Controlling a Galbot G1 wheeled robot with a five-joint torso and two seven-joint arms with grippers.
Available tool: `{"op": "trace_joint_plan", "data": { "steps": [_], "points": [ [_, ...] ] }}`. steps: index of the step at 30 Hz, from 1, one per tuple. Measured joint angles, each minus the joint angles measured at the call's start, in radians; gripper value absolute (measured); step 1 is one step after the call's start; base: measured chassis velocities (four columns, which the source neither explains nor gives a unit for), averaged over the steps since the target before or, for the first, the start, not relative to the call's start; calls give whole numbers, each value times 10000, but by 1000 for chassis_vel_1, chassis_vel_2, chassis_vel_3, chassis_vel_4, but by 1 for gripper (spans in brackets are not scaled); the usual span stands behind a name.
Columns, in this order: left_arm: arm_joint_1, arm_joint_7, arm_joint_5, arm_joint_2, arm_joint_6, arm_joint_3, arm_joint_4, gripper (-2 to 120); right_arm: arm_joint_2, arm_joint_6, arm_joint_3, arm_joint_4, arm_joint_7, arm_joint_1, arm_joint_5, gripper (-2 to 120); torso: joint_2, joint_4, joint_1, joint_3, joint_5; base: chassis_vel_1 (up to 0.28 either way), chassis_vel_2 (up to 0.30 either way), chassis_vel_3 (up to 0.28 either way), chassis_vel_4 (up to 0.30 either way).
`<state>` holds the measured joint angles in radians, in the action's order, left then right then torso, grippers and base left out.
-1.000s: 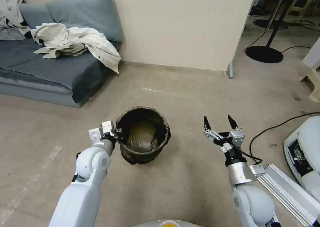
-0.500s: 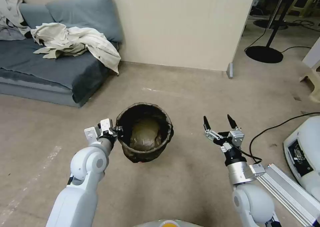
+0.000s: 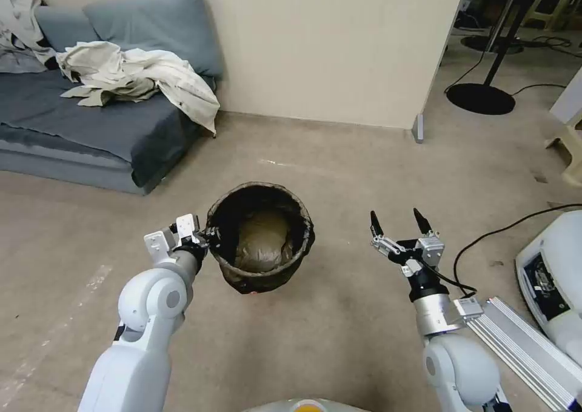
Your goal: Pick up the trash can from the floor.
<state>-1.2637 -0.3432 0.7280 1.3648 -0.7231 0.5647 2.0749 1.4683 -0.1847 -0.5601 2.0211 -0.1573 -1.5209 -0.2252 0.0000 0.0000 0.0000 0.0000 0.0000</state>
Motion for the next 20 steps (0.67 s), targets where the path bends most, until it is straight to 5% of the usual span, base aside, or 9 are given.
{"op": "trace_joint_plan", "data": {
  "steps": [20],
  "points": [
    [-87,39,141,-1,-41,164,184,3,13,-2,-1,-31,-10,-32,9,100,0,0,0,0,0,0,0,0,0]
  ]
}}
